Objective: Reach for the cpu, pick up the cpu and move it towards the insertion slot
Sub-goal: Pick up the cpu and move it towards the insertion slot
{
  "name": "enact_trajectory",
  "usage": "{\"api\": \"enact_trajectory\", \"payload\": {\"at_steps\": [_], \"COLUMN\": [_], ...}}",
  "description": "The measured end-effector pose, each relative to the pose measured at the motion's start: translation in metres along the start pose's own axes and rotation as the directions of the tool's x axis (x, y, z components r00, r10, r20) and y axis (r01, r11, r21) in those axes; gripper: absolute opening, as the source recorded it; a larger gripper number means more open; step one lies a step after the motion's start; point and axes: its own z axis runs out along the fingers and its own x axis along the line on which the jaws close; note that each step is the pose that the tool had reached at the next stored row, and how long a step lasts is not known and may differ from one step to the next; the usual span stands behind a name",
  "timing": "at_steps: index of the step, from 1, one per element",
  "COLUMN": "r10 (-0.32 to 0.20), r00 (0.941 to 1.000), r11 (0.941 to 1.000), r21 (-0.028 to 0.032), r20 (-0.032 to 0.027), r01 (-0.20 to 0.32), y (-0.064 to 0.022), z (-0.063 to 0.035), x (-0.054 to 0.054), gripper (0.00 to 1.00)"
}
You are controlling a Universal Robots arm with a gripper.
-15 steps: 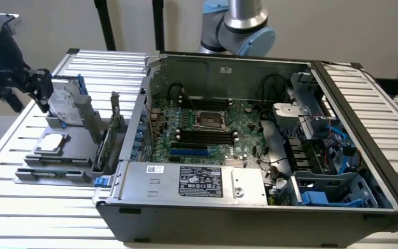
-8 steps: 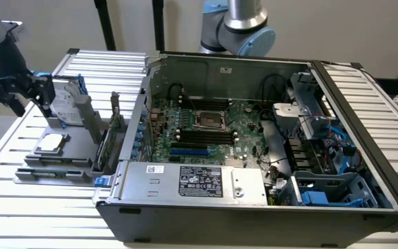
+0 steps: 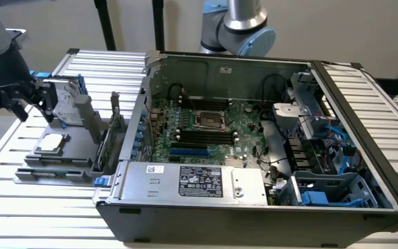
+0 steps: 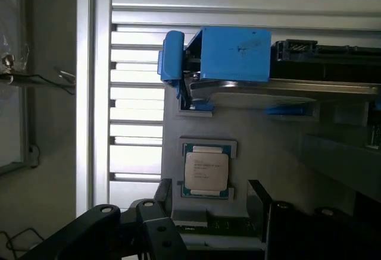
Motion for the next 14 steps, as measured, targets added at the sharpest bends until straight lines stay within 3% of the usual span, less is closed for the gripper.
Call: {"api": "enact_trajectory", "payload": {"at_steps": [14], "r10": [0.011], "r00": [0.9999], "r11": [0.9999], "r21": [-0.0002], "r20": [0.0004], "r01": [-0.011], "y": [-0.0021], "z": [0.0254], "x": [0.000], "gripper": [0.62]}}
